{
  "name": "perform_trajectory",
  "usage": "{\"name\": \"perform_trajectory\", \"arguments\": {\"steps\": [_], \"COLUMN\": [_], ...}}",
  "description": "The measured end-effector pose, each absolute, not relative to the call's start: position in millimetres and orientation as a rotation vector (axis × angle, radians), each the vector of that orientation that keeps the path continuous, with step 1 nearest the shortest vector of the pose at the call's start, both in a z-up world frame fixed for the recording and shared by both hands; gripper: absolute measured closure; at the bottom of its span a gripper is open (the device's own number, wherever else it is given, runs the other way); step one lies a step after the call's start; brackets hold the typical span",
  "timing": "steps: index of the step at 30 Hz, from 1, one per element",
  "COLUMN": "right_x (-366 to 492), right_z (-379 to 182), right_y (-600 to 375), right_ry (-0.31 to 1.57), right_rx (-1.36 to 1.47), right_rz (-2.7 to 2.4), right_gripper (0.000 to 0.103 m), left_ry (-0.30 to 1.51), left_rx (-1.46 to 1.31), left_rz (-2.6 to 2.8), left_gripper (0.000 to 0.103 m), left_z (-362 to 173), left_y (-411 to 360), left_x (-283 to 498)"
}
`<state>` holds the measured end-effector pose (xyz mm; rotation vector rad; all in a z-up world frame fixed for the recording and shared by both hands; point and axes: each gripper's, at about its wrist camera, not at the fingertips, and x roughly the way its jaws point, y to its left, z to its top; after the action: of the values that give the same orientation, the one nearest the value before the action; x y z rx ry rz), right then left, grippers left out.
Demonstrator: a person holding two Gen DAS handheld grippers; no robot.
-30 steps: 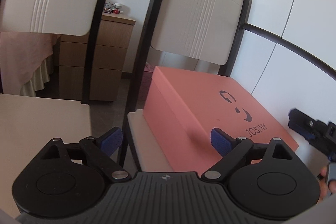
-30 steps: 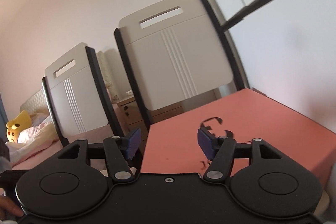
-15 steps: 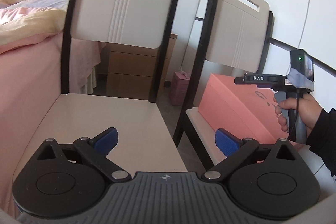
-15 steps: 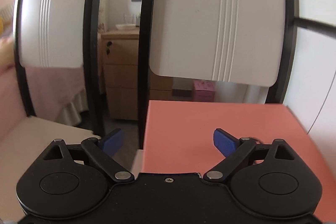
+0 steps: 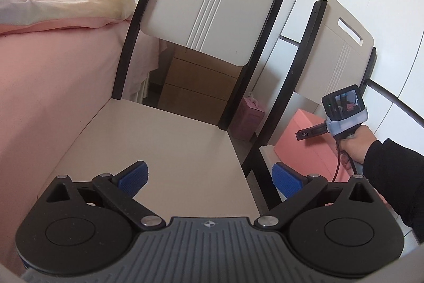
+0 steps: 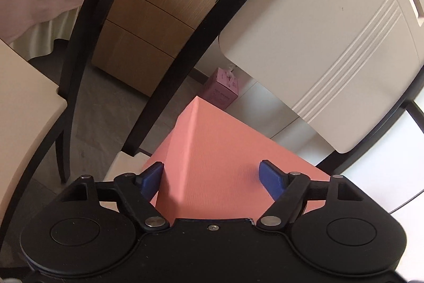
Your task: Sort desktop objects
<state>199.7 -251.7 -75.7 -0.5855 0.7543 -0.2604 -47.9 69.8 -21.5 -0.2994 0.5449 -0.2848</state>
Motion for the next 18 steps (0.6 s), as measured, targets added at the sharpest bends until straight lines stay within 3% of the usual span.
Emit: {"name": "perform_trajectory", "arguments": {"steps": [12,18], "right_x": [216.9,219.4], "right_z": [-71.1,-77.6], "right_y": [-247.2,-252.9], "right_ry": [0.744,0.722], "right_rx": [-0.654,-0.700], "right_rz": [-0.199,-0.161], "right_gripper": [0.042,0.033], "left_ry": [0.600,0.612], "left_rx": [-0.262,-0.256], "left_rz": [-0.333,-0.338], "left_gripper": [0.002,0.002], "left_z": [-35.2,-38.1], "left_y": [51.8,50.9], "left_x": [-50.8,-50.6]}}
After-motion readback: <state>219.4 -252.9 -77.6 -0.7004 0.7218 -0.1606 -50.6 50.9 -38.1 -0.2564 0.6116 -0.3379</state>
